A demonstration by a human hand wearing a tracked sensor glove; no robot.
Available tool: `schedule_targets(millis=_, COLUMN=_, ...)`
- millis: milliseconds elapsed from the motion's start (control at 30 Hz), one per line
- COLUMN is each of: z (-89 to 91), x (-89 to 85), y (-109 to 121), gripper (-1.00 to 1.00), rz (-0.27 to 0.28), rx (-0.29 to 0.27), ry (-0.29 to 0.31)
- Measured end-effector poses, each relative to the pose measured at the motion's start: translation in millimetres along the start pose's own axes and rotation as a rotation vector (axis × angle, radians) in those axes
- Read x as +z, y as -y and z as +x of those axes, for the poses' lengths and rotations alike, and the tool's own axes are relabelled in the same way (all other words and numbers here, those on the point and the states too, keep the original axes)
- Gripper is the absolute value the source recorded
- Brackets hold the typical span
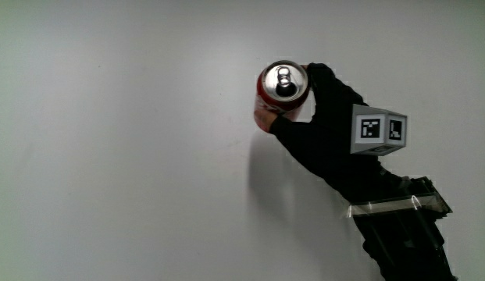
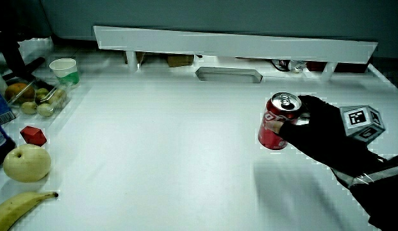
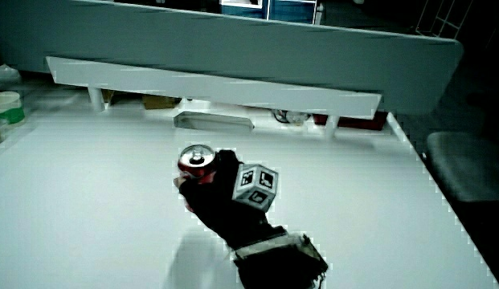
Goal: Pick cola
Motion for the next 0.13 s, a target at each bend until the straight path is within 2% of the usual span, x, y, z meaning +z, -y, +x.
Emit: schedule_targets(millis=133, z=-21.1, x=-1.5, y=1, gripper=1.00, rz=-0.011, rx=0.043, ry=-0.031)
